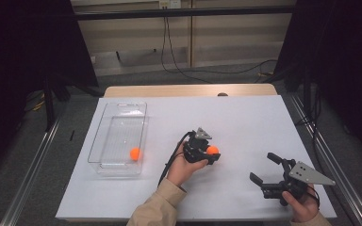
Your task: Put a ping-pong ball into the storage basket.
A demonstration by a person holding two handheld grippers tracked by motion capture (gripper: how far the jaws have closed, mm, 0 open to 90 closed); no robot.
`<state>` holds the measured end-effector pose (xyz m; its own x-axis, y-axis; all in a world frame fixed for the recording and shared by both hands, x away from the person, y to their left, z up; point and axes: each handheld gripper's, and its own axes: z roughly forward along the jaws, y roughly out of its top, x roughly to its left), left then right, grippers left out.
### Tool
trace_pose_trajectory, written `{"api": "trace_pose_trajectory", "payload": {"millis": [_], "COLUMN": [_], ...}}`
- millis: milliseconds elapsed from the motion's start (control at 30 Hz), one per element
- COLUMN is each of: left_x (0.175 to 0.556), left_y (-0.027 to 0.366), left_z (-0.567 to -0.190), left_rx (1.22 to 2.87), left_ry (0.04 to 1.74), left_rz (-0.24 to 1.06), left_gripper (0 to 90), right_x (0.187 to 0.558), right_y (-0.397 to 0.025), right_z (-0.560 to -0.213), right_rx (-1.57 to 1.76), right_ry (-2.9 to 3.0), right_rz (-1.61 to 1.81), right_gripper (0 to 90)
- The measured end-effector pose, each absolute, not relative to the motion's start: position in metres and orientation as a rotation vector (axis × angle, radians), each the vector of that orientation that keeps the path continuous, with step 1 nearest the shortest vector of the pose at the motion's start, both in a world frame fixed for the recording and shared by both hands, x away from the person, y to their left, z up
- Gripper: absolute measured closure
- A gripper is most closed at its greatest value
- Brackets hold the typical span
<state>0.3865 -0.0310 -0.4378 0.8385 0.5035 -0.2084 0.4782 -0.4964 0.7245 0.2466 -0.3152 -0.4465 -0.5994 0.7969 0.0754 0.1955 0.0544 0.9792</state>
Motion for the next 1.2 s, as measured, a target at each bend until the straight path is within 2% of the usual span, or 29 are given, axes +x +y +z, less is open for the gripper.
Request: {"api": "trace_pose_trajectory", "payload": {"millis": [1200], "left_x": [0.383], "left_y": [-0.002], "left_z": [-0.427], "left_rx": [2.135], "left_ry": [0.757], "left_rz": [0.064], "left_gripper": [50.8], "right_x": [0.247], "right_y": [-0.314], "right_z": [-0.447], "right_rx": [0.989], "right_ry": [1.841], "right_rz": [1.575], "right_gripper": [2.2]}}
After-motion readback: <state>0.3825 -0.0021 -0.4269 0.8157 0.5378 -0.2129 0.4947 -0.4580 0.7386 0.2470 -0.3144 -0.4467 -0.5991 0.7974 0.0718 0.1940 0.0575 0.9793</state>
